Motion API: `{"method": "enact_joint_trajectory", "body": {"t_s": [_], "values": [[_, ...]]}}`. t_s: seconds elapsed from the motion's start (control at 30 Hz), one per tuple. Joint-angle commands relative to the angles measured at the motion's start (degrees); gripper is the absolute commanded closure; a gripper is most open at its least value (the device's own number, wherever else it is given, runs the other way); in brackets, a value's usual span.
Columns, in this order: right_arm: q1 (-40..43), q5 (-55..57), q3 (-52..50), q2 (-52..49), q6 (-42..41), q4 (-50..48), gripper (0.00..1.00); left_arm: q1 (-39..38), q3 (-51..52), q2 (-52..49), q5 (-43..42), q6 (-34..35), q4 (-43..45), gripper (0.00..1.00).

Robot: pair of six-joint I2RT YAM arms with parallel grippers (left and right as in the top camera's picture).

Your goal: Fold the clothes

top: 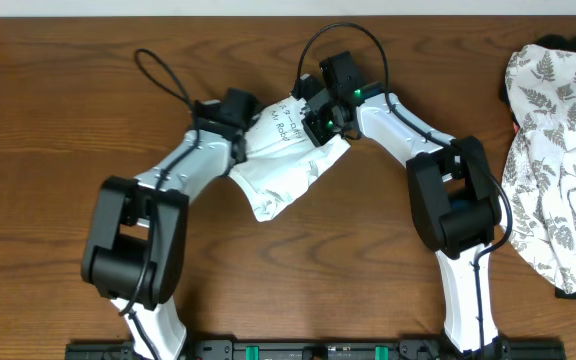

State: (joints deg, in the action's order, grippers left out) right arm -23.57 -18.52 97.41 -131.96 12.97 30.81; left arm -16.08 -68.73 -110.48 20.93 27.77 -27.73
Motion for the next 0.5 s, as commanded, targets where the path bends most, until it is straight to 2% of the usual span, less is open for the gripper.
{"method": "enact_joint_trajectory", "body": {"t_s": [0.0,0.23,0.33,0.47], "values": [[0.70,2.05,-1.18,-4.15,-0.72,1.33,0.99,0.79,-3.69,1.38,2.05,-1.79,-0.50,0.77],[0.74,2.03,-1.18,-4.15,-0.72,1.33,0.99,-1.42,-5.51,7.21,-1.44,-1.77,1.18,0.78],[0.74,2.05,-1.18,-4.15,-0.72,1.36,0.99,-1.95,-5.01,6.80,-7.87,-1.46,1.25,0.78],[0.76,2.05,-1.18,-4.15,-0.74,1.36,0.99,-2.01,-3.80,5.09,-9.20,0.33,1.27,0.78]]}}
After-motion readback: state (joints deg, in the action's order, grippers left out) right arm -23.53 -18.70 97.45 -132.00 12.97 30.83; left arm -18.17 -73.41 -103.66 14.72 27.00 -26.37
